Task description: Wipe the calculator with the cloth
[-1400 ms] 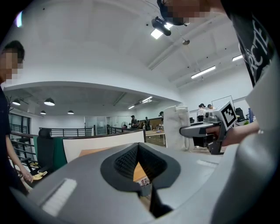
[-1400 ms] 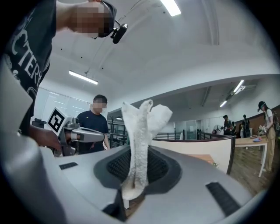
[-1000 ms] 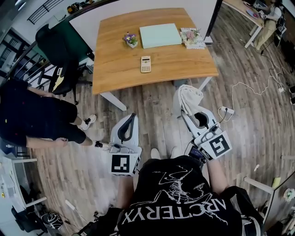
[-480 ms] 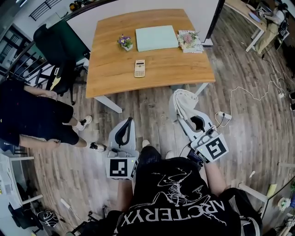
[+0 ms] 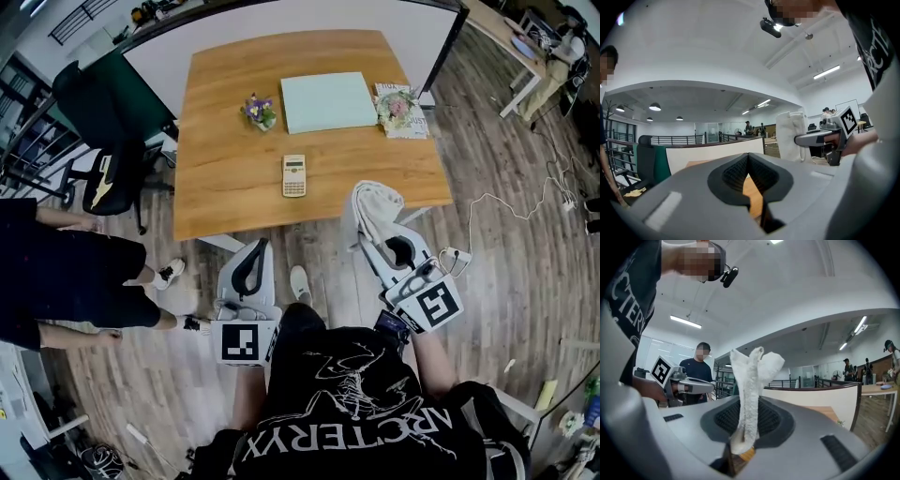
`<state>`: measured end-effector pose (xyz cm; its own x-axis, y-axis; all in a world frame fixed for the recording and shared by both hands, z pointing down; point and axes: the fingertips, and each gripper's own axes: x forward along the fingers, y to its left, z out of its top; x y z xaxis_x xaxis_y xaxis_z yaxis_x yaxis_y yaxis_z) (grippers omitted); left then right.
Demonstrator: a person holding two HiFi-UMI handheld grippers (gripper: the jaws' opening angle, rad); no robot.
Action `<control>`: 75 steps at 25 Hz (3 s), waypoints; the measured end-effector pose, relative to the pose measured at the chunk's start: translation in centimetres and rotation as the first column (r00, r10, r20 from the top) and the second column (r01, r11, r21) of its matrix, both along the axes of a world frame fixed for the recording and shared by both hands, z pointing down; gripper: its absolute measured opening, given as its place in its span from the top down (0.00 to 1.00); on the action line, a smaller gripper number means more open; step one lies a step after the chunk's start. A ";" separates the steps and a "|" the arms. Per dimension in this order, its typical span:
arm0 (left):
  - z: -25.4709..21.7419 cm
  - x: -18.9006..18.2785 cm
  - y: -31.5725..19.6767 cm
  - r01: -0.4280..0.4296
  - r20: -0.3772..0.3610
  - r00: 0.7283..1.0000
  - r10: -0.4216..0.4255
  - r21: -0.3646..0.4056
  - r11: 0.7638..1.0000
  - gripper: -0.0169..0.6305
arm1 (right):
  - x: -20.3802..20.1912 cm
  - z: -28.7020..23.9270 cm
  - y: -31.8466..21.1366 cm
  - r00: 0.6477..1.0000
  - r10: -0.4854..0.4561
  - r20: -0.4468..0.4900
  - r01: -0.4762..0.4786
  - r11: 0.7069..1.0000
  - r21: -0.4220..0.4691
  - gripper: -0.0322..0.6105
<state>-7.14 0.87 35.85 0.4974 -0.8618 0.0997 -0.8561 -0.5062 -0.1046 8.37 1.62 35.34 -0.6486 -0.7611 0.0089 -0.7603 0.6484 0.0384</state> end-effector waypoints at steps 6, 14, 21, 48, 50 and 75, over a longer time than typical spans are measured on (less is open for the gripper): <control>-1.0 -3.0 -9.7 -0.062 -0.002 0.998 0.062 -0.047 0.997 0.96 | -2.8 -2.0 -9.1 0.997 0.074 -0.002 -0.074 0.997 0.009 0.82; -0.5 -3.6 -16.9 -0.104 -0.015 0.995 0.103 -0.071 0.992 0.96 | -3.3 -1.8 -15.9 0.992 0.126 -0.005 -0.126 0.992 -0.009 0.82; -0.1 -2.3 -19.7 -0.066 -0.012 0.998 0.066 -0.046 0.997 0.96 | -2.0 -1.1 -19.6 0.997 0.080 -0.008 -0.080 0.996 -0.024 0.82; 5.0 -3.5 -21.7 0.055 -0.007 0.998 -0.057 -0.187 0.981 0.96 | -7.4 16.9 -29.4 0.824 -0.248 -0.510 0.109 0.952 -0.285 0.82; 5.8 -3.7 -21.4 0.061 -0.006 0.998 -0.063 -0.204 0.977 0.96 | -8.0 21.0 -29.9 0.715 -0.313 -0.625 0.118 0.935 -0.333 0.82; 7.5 -6.6 -20.5 0.093 -0.017 0.995 -0.099 -0.219 0.971 0.96 | -12.2 35.9 -27.9 0.122 -0.521 -0.845 0.156 0.851 -0.502 0.82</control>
